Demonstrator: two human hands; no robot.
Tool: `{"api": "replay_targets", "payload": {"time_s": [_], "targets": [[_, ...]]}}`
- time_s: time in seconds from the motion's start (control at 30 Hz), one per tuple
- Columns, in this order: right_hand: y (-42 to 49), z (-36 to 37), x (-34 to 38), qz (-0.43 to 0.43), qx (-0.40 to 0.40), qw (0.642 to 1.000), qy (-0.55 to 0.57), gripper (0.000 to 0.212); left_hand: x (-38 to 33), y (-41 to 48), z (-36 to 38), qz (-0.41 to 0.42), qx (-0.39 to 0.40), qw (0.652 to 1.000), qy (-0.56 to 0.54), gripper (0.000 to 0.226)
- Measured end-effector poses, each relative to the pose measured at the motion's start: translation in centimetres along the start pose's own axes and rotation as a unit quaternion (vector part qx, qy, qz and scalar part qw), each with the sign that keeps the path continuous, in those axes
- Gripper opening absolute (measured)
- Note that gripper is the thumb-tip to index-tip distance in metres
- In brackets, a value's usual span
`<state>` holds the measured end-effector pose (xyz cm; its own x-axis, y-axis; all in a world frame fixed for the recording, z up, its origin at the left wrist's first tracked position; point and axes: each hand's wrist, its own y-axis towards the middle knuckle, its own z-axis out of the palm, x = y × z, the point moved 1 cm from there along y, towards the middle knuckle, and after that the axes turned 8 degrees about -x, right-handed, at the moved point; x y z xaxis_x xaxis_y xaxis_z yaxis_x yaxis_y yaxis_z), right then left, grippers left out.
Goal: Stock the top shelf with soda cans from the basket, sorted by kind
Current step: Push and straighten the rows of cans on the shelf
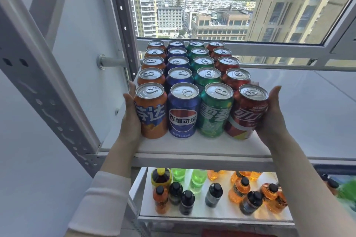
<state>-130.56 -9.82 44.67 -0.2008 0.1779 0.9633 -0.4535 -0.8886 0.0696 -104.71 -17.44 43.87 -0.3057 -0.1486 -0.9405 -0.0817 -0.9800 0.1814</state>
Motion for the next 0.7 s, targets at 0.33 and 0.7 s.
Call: {"api": "replay_targets", "payload": {"time_s": [0.33,0.7], "targets": [[-3.2,-2.5,0.6,-0.168,-0.051,0.949,-0.260,0.081,-9.0,-3.2,6.1,0.330,0.126,0.853,0.384,0.055],[-3.1,-2.5,0.8,-0.187,-0.074,0.951,-0.234,0.069,-5.4,-0.6,10.8,0.274,0.280,0.720,0.573,0.076]]}}
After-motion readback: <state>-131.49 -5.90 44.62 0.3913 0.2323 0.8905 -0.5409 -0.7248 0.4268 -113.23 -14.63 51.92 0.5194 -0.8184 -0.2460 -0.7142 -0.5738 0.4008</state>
